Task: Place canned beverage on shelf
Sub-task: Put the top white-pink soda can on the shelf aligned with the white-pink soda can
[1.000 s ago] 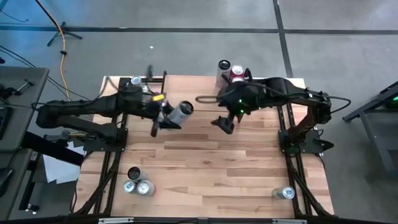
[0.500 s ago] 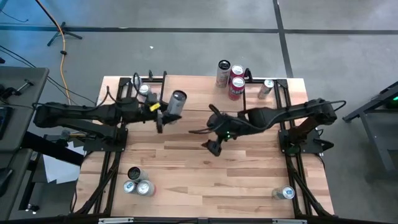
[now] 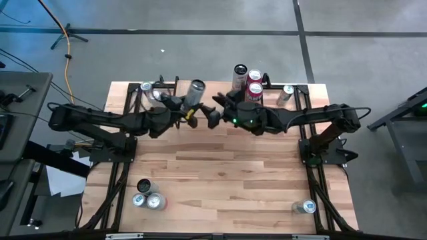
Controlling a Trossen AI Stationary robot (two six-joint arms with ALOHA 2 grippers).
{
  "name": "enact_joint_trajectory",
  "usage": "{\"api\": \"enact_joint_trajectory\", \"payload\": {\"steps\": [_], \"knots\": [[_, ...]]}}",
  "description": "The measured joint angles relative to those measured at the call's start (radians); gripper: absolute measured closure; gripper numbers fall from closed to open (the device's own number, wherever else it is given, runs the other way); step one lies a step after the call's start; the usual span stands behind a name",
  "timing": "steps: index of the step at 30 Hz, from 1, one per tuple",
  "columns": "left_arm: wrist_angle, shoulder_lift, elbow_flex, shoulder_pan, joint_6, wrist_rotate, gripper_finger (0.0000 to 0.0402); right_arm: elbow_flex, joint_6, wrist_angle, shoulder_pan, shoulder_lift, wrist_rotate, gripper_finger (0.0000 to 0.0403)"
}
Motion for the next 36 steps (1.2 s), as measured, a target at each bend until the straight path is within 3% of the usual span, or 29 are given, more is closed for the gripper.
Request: {"api": "enact_joint_trajectory", "payload": {"steps": [15,21,28,36], "knots": [[0.086,0.065,0.060,-0.027,0.038,0.040,0.0219,0.001,0.013,-0.014,-0.060,0.014,0.004,0.0034],[0.098,0.066,0.060,-0.027,0.037,0.070,0.0219,0.001,0.017,0.031,-0.077,0.022,-0.057,0.0034],[0.100,0.066,0.060,-0.027,0.046,0.197,0.0219,0.001,0.017,0.068,-0.086,0.022,-0.107,0.0034],[0.100,0.066,0.060,-0.027,0.066,0.186,0.0219,0.001,0.065,0.063,-0.090,0.025,-0.115,0.0053]]}}
